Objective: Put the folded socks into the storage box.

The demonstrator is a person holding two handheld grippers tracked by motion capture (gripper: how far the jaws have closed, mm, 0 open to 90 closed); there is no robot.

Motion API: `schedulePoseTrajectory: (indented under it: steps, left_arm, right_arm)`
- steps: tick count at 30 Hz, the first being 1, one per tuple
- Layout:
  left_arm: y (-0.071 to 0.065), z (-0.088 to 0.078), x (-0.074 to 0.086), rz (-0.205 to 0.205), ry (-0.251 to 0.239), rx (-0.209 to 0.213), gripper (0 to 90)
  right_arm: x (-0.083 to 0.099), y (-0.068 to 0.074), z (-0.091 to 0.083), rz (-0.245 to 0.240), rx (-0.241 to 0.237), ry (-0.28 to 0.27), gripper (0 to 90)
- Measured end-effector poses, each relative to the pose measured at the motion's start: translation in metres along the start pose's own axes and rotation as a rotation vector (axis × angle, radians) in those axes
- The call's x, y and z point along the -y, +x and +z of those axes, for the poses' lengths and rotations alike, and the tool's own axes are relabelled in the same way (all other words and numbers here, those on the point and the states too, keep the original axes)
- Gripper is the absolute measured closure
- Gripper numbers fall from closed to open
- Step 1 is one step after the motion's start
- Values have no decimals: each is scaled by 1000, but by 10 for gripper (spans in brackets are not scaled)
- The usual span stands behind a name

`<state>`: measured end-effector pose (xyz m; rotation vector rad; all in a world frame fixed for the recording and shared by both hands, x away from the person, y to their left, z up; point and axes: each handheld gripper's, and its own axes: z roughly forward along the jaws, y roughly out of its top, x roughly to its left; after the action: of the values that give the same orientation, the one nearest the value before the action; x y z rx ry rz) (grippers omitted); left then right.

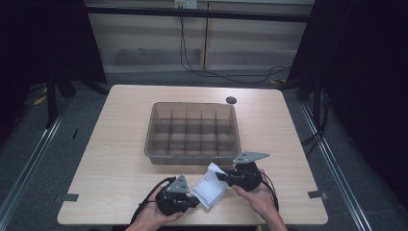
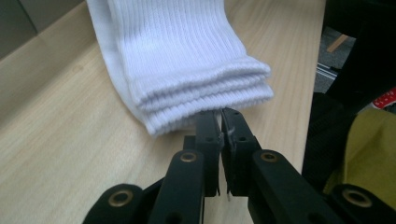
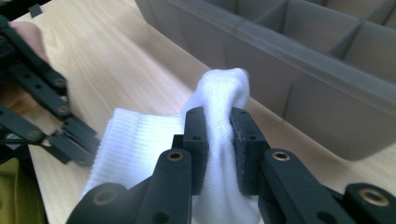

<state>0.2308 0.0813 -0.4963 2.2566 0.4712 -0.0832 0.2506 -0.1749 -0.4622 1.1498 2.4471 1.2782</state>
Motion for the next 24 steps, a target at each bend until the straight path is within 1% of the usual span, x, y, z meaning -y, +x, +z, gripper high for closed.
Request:
schedulePoseTrajectory:
  steps: [1, 2, 4, 7, 9, 11, 14, 18, 24]
  left_arm:
    - [0, 2, 0, -2, -2, 1, 869]
    - [0, 3, -1, 4, 5, 0, 870]
    - [-1, 5, -2, -2, -2, -2, 869]
    - [-2, 8, -3, 3, -5, -8, 870]
    - [-1, 9, -4, -1, -8, -11, 870]
    - [0, 10, -5, -6, -9, -18, 871]
    - [0, 12, -5, -13, -14, -27, 875]
    - [0, 13, -6, -20, -28, -33, 883]
    - [1, 13, -5, -18, -24, -52, 895]
  right_arm:
    - [-1, 2, 0, -8, 2, 2, 783]
    - [-2, 5, 0, -13, 1, -1, 782]
    - [-4, 10, 0, -31, -2, -5, 780]
    - [-6, 18, 0, -59, -13, -5, 776]
    - [-6, 22, 1, -72, -24, 1, 774]
    - [-5, 27, 2, -92, -17, 11, 770]
    - [-2, 33, 5, -112, -31, 28, 765]
    - [1, 40, 7, -129, -39, 39, 756]
    - [8, 45, 13, -138, -51, 58, 744]
